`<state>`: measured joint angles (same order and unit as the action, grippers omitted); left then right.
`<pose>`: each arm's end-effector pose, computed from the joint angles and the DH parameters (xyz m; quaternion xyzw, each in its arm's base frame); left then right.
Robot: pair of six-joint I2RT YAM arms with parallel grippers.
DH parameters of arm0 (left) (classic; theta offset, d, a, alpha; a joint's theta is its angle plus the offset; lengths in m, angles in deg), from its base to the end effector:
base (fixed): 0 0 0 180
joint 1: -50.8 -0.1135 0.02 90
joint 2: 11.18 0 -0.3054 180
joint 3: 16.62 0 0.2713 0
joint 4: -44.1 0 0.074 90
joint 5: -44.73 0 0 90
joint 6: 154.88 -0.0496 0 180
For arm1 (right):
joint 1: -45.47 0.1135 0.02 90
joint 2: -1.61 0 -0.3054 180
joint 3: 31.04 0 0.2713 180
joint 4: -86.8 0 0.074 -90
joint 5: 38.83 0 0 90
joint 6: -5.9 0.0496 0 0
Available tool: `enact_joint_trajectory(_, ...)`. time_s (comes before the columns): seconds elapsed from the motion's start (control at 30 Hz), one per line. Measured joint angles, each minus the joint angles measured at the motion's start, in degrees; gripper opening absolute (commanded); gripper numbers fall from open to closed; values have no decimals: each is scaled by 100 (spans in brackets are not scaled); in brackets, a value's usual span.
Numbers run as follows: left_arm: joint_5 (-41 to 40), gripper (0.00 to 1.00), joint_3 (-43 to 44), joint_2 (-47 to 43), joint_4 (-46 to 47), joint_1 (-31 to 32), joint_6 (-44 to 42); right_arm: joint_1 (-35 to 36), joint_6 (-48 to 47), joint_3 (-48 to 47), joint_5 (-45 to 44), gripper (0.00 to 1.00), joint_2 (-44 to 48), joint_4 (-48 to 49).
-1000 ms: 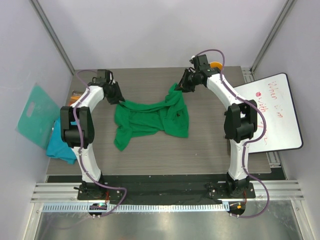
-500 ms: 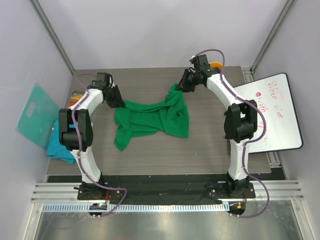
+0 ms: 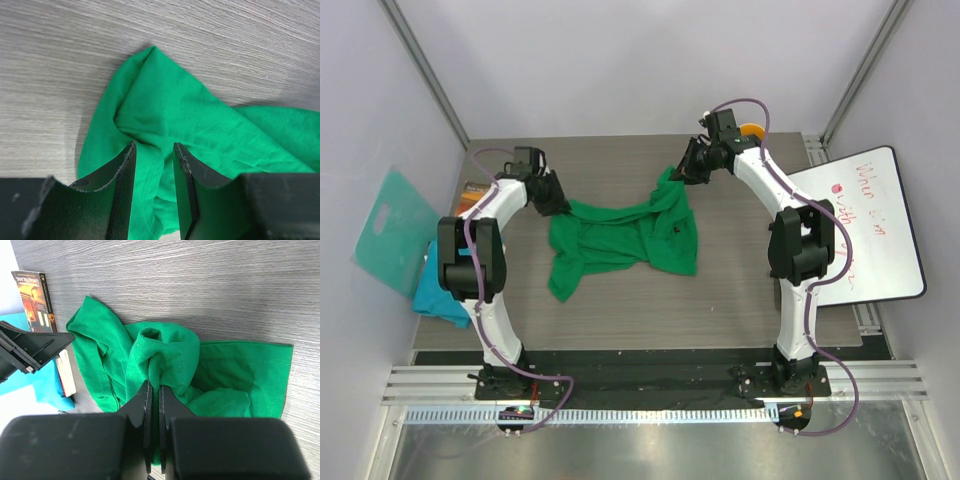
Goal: Fold and stack the t-shirts
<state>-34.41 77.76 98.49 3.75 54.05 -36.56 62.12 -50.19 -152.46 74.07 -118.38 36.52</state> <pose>0.4525 -0.0351 0.2282 -0.1791 0.9345 -0.1670 0.2584 0.4952 0.1682 0.2947 0.0687 0.9177 0.3151 0.2321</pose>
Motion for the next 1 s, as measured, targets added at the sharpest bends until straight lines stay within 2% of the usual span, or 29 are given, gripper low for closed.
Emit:
enact_joint_trajectory(0.73,116,35,262,538,131,55,109,-37,-2,90,-7,1,2,-83)
enact_joint_trajectory(0.93,66,28,461,737,129,59,109,-37,-4,131,-7,1,9,-98)
enact_joint_trajectory(1.0,42,22,540,831,131,61,109,-37,-4,138,-4,1,11,-98)
